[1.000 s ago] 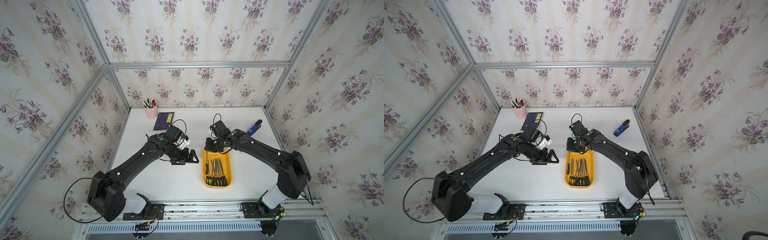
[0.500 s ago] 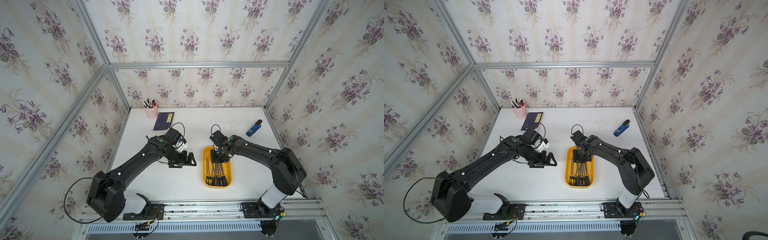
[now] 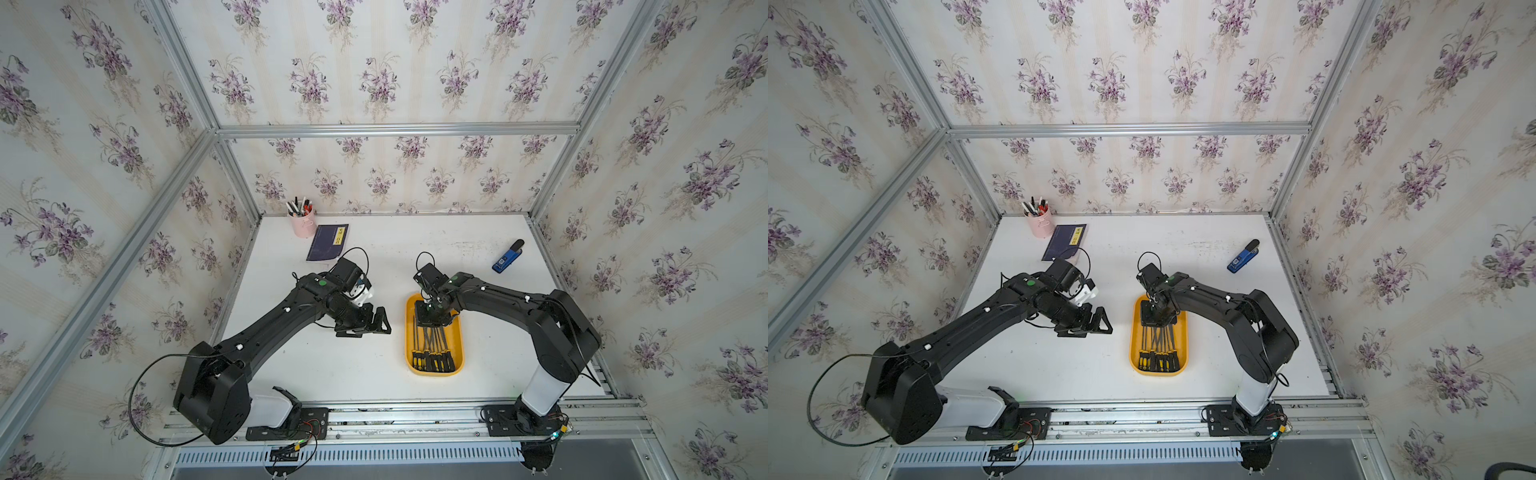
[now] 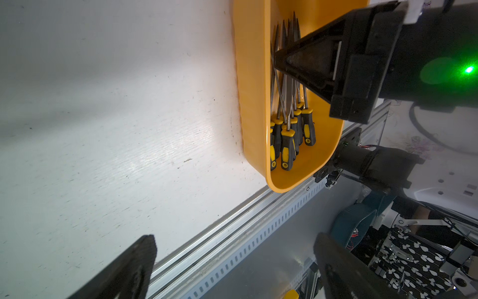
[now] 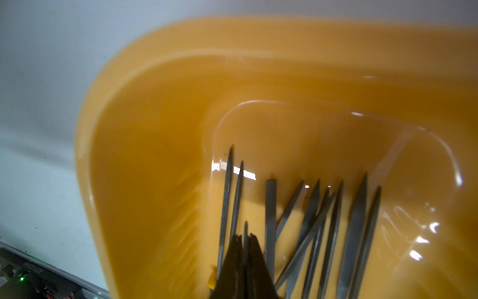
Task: Put the file tool into the storage box
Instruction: Place the file tool in the storage box.
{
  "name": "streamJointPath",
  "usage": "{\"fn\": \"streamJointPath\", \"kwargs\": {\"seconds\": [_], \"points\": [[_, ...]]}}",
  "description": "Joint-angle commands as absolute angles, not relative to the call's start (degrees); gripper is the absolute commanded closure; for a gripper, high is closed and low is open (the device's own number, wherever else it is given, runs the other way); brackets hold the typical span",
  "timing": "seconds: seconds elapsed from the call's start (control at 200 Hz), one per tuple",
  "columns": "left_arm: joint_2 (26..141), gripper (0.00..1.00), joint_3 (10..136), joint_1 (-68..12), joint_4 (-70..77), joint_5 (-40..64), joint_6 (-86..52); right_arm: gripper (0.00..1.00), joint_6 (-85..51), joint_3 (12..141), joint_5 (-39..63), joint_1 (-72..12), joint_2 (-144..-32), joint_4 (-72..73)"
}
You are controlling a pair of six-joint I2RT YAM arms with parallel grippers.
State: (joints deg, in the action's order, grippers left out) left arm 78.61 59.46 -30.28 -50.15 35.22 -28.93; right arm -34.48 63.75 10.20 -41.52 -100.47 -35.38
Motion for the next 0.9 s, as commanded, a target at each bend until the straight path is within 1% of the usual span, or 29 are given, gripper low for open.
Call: {"fn": "streamJointPath", "kwargs": {"seconds": [0.0,0.29,0.46,0.624,0.699,0.894], "points": [[78.7,0.00,59.2,-30.2,-49.9,34.6,-28.0,1.00,-34.5,63.7,9.7,-41.8,-101.2,-34.6],[78.8,0.00,58.8,-30.2,-50.2,34.3,-27.6,1.00,-35.3,61.9,9.3,-41.9,-101.7,-32.5],[79.0,0.00,58.5,-30.2,-50.0,34.1,-27.4,0.89,-35.4,61.9,9.4,-41.9,-102.2,-32.4],[79.1,0.00,58.6,-30.2,-50.1,34.0,-27.3,0.77,-35.6,62.5,8.5,-42.0,-101.1,-33.2],[79.2,0.00,58.7,-30.2,-50.1,34.0,-27.4,0.75,-35.5,63.3,7.9,-41.9,-100.7,-33.8],[79.4,0.00,59.3,-30.2,-50.3,34.0,-27.1,0.74,-35.1,66.6,6.0,-41.9,-99.0,-37.1]]}}
